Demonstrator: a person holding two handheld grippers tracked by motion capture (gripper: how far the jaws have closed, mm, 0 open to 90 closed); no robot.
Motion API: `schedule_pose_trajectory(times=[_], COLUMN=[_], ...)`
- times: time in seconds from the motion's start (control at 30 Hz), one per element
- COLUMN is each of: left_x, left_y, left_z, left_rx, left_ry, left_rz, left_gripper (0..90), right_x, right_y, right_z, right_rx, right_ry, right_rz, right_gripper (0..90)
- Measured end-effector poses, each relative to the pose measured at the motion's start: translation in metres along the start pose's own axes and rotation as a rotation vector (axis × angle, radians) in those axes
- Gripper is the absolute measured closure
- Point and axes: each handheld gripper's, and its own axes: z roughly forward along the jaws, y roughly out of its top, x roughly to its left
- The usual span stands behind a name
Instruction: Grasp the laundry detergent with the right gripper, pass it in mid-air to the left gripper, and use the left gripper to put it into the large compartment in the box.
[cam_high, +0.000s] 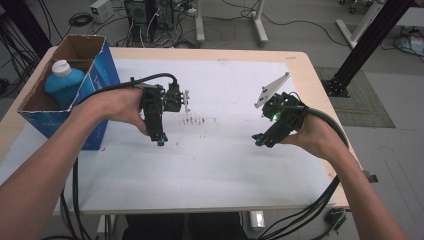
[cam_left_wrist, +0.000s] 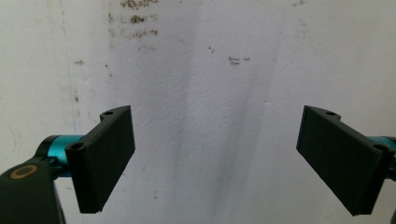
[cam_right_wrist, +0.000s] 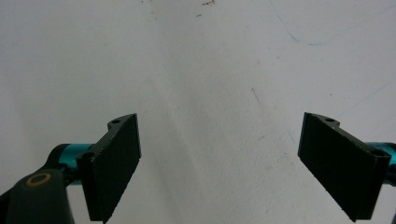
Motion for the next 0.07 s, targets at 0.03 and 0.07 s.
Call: schedule_pose_trajectory(times=[0.03,0.07], left_x=[0.0000,-0.0001], left_y=[0.0000,0.0000], left_z=[0.0000,0.0000], left_rx=[0.000,-0.004], left_ry=[0.000,-0.003], left_rz=[0.000,-0.004], left_gripper=[11.5,11.5], right_x=[-0.0001,-0.0001], right_y=[-0.0001,-0.0001], right_z=[0.0001,0.0001], right_rx=[0.000,0.000], right_ry=[0.001,0.001], right_rz=[0.002,0.002], right_gripper=[12.7,12.7])
